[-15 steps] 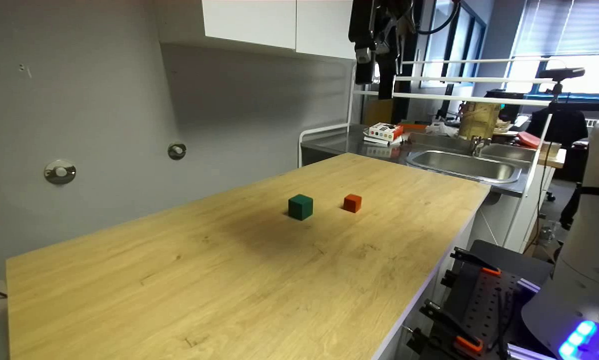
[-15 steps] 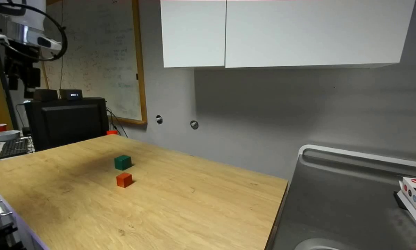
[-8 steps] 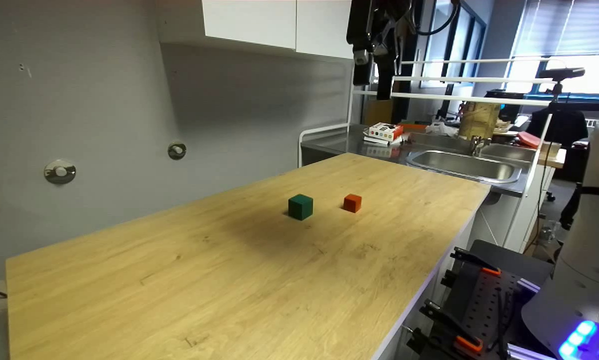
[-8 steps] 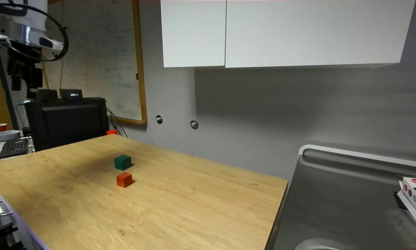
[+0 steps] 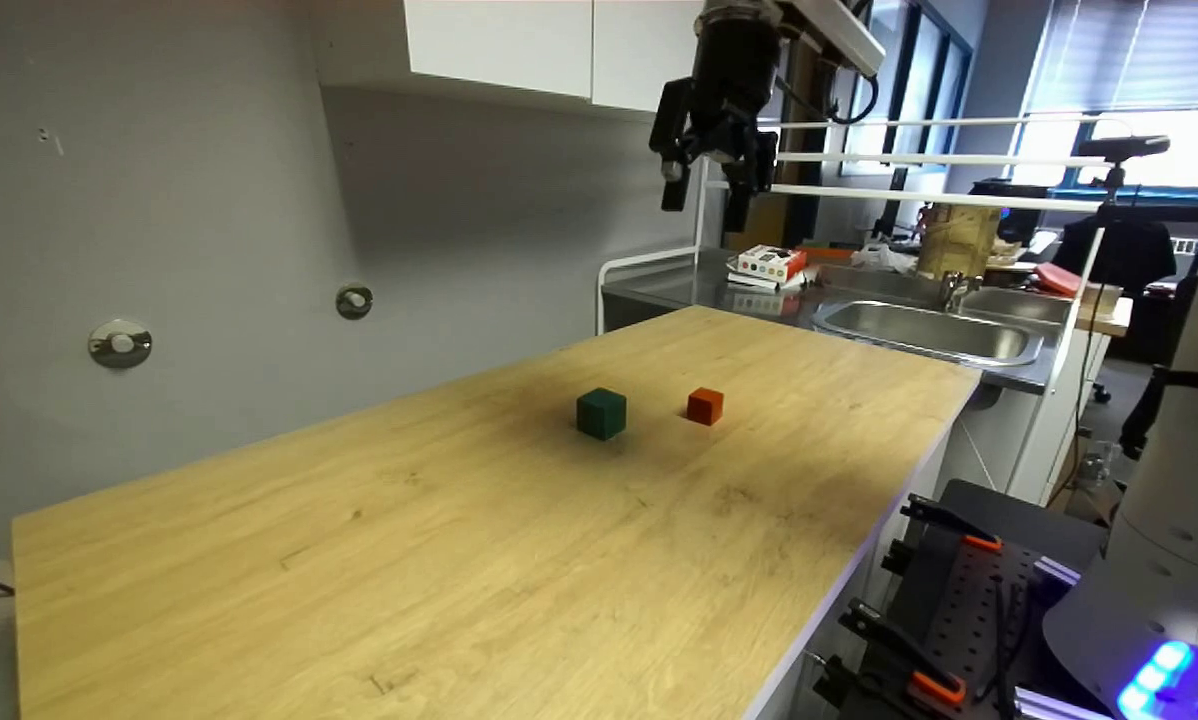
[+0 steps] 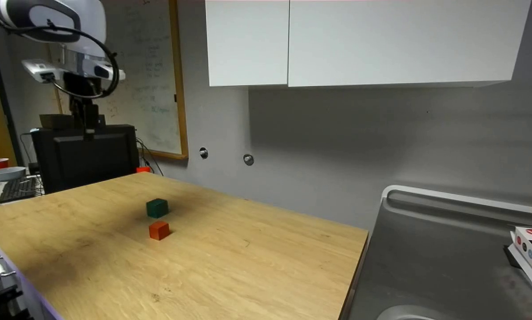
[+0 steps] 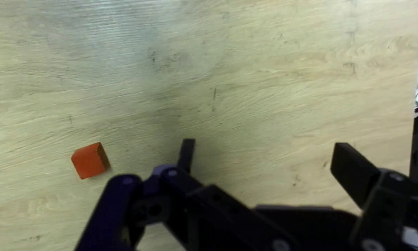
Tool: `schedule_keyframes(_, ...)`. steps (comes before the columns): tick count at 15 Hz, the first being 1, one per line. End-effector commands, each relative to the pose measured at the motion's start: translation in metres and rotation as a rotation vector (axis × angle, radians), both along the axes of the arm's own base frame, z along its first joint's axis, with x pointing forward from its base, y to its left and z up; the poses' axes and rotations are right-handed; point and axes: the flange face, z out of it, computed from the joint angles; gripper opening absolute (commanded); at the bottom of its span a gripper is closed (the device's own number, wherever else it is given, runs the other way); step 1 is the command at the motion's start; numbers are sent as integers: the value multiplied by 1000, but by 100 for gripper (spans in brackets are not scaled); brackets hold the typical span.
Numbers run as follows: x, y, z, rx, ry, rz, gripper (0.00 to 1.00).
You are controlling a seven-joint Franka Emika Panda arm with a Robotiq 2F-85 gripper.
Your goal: Pick up the orange block and put it on top of the green block
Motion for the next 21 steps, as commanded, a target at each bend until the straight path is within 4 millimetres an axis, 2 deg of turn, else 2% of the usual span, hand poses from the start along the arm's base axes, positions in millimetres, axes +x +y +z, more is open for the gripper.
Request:
schedule_keyframes(1, 32, -49, -31, 14, 26, -122, 100)
schedule_keyframes(5, 54, -98, -73, 20, 59, -243, 100)
schedule_keyframes(10, 69, -136, -130, -4, 128, -373, 100)
schedule_keyframes(16, 77, -157, -181, 18, 227, -478, 100)
schedule_keyframes(21, 95, -161, -206, 13, 285, -540, 100)
